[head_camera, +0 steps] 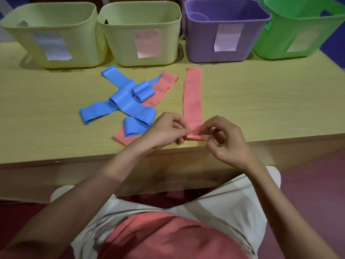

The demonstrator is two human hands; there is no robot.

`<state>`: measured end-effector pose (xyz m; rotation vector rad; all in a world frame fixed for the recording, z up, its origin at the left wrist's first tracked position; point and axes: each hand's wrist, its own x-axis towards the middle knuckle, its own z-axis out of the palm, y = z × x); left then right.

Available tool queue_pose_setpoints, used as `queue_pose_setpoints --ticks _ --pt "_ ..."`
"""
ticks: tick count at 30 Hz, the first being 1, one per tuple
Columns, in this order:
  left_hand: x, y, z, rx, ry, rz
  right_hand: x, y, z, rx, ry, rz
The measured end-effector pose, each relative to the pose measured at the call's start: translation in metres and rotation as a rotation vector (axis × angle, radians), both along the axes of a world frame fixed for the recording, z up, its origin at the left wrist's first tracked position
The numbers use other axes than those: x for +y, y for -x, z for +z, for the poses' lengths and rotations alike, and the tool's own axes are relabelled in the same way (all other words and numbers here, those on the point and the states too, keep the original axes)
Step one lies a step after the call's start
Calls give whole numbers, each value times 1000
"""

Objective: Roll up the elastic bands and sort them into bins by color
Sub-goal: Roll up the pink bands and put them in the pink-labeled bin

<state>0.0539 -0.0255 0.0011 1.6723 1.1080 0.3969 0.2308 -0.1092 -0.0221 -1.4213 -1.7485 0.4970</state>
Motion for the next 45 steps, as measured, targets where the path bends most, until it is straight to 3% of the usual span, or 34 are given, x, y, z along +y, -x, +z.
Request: queue_pose_setpoints --ticks 7,12,15,27,45 --pt "-4 5 -4 40 -92 -11 3 -1 -18 -16 -33 22" --pt "-18 16 -7 58 -573 -76 4 -2 -17 -83 -72 32" --pt "-18 21 -14 76 -712 -198 2 -1 -17 -124 -88 19" --pt "-21 18 -29 87 -881 -214 -8 4 -26 -183 -129 -44" --pt "-23 14 -28 147 -881 -138 -3 26 -25 -84 -46 -353"
